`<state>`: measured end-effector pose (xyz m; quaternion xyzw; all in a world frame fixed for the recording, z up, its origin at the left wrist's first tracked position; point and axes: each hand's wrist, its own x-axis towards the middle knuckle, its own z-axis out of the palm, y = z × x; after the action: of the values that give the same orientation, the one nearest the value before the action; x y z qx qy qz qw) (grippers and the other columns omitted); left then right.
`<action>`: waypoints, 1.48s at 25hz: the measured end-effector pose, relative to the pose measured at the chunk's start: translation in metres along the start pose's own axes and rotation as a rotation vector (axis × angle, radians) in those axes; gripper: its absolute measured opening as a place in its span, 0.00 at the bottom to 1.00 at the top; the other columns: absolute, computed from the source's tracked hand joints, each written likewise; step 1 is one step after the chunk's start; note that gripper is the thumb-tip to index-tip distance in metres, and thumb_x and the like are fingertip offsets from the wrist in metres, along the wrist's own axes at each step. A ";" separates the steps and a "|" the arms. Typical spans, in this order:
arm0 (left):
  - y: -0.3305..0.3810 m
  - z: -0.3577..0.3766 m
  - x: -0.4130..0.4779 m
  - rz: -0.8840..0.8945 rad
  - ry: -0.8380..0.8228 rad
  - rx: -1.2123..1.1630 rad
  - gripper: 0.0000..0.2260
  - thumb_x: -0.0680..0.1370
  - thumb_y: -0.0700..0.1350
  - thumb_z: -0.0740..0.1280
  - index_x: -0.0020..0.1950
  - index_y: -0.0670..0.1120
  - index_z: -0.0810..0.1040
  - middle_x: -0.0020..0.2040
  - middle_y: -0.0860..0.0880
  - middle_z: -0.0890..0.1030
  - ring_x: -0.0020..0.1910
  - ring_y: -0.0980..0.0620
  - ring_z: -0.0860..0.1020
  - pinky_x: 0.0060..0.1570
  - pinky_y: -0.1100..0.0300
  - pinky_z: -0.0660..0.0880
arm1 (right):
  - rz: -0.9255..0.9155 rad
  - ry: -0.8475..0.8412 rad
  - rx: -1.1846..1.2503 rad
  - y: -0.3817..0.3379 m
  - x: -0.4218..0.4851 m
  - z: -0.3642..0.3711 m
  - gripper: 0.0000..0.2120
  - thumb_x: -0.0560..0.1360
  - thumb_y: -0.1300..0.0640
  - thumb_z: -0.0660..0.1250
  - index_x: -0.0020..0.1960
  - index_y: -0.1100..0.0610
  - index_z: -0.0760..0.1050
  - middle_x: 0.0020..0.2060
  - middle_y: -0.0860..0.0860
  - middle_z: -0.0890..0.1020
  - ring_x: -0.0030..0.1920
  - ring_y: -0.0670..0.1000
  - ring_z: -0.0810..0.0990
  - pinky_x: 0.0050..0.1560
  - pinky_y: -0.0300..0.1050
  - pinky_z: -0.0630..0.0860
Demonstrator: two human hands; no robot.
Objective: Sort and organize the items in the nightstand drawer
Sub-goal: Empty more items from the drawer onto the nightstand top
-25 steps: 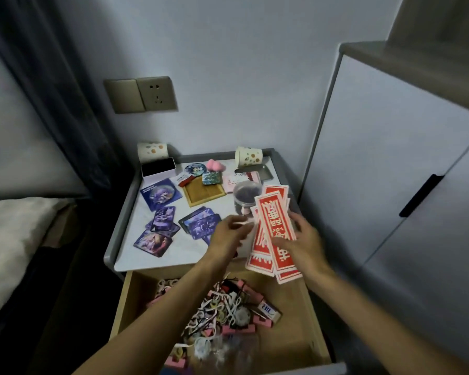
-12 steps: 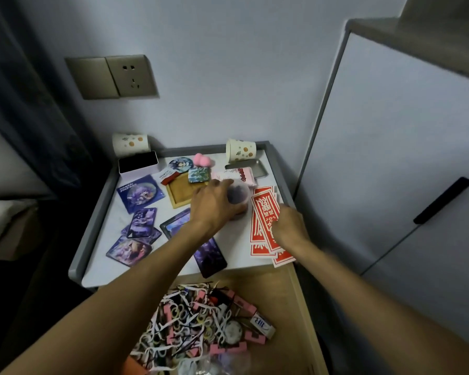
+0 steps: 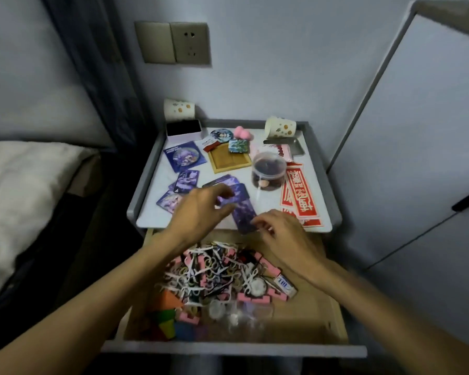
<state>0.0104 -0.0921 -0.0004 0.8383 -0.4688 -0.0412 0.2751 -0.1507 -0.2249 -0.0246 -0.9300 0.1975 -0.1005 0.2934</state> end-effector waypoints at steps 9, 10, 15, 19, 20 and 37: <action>-0.110 -0.047 -0.087 -0.655 -0.195 0.301 0.19 0.80 0.54 0.61 0.61 0.40 0.72 0.59 0.37 0.77 0.58 0.34 0.76 0.53 0.49 0.72 | -0.181 -0.488 -0.200 -0.062 0.030 0.146 0.31 0.76 0.44 0.67 0.74 0.55 0.66 0.68 0.54 0.68 0.69 0.54 0.66 0.68 0.49 0.67; -0.112 -0.043 -0.083 -0.648 -0.169 0.294 0.20 0.80 0.54 0.61 0.61 0.39 0.71 0.59 0.37 0.77 0.58 0.34 0.76 0.53 0.48 0.72 | -0.196 -0.455 -0.256 -0.062 0.042 0.160 0.32 0.75 0.43 0.68 0.74 0.55 0.64 0.68 0.54 0.66 0.70 0.55 0.64 0.68 0.50 0.67; -0.140 -0.016 -0.068 -0.625 -0.247 0.306 0.10 0.79 0.49 0.63 0.54 0.44 0.75 0.47 0.45 0.78 0.45 0.43 0.79 0.39 0.53 0.74 | -0.373 -0.389 -0.344 -0.061 0.069 0.224 0.29 0.72 0.43 0.69 0.69 0.54 0.72 0.68 0.59 0.70 0.69 0.61 0.66 0.66 0.58 0.68; -0.151 -0.006 -0.060 -0.566 -0.289 0.309 0.08 0.77 0.45 0.65 0.54 0.43 0.77 0.43 0.46 0.76 0.44 0.43 0.79 0.36 0.54 0.73 | -0.367 -0.369 -0.295 -0.051 0.067 0.242 0.28 0.73 0.48 0.71 0.69 0.55 0.71 0.66 0.58 0.72 0.64 0.62 0.70 0.60 0.58 0.73; -0.152 -0.003 -0.060 -0.554 -0.307 0.317 0.09 0.77 0.45 0.65 0.55 0.44 0.77 0.44 0.46 0.77 0.44 0.43 0.79 0.37 0.53 0.74 | -0.379 -0.360 -0.298 -0.045 0.065 0.240 0.27 0.73 0.49 0.71 0.69 0.55 0.71 0.65 0.58 0.72 0.62 0.62 0.71 0.58 0.57 0.73; -0.137 -0.009 -0.063 -0.522 -0.338 0.430 0.11 0.80 0.36 0.58 0.61 0.39 0.73 0.56 0.39 0.76 0.54 0.39 0.77 0.44 0.52 0.70 | -0.197 -0.356 -0.295 -0.001 0.009 0.175 0.22 0.71 0.49 0.65 0.65 0.50 0.75 0.63 0.50 0.71 0.66 0.53 0.66 0.66 0.50 0.61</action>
<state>0.0829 0.0186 -0.0729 0.9495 -0.2761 -0.1485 -0.0080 -0.0895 -0.1395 -0.1646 -0.9805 0.0635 0.0668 0.1734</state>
